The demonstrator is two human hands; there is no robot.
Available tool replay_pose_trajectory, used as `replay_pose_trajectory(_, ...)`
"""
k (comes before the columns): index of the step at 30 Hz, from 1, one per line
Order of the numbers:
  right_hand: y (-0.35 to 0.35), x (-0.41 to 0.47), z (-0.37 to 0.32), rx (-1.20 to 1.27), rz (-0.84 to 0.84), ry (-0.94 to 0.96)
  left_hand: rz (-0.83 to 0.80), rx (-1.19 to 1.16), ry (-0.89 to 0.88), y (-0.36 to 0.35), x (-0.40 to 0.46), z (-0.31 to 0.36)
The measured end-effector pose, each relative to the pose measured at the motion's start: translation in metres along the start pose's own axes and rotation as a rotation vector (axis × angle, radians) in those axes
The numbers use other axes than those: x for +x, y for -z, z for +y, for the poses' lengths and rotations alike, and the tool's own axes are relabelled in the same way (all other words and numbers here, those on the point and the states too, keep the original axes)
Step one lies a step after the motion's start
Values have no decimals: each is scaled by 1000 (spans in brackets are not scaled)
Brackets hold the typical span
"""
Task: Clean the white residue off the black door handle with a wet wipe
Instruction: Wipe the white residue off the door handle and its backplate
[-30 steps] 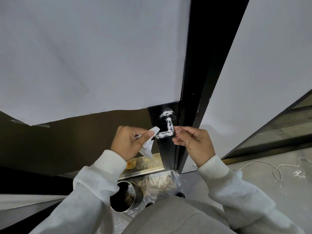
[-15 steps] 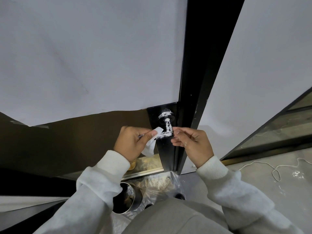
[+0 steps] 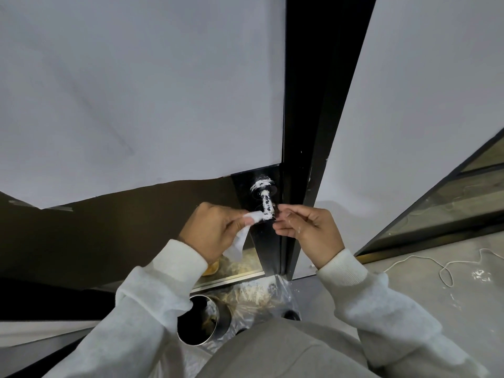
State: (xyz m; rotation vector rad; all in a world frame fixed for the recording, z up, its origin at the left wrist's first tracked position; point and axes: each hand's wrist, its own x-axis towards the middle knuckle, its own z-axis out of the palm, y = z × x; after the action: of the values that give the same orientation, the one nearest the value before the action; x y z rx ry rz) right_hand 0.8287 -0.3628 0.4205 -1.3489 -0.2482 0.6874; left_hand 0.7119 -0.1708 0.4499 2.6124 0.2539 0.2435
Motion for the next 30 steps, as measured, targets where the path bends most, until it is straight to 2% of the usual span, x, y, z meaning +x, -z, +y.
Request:
replay_pose_trajectory(3, 5, -1, 0, 0, 20, -14, -137, -153, 90, 11, 15, -1)
replay_pose_trajectory(7, 5, -1, 2, -8, 34, -26, -415, -257, 155, 25, 33, 2)
replay_pose_trajectory(12, 3, 0, 6, -18, 35, -30, -733, -259, 186, 30, 50, 1)
replay_pose_trajectory(14, 3, 0, 7, -12, 43, -35, -766, -232, 188, 32, 54, 1)
replay_pose_trajectory(16, 3, 0, 8, -10, 58, -43, -670, -138, 143, 29, 50, 7)
replay_pose_trajectory(20, 2, 1, 11, -11, 82, -63, -246, 156, -13, 5, 13, 17)
replay_pose_trajectory(22, 0, 2, 11, -15, 77, -69, -94, 258, -57, -4, 1, 17)
replay_pose_trajectory(26, 2, 1, 11, -21, 79, -71, 7, 259, -214, -5, -2, 16)
replay_pose_trajectory(30, 7, 0, 13, -43, 91, -90, -5, 186, -239, 0, -2, 14)
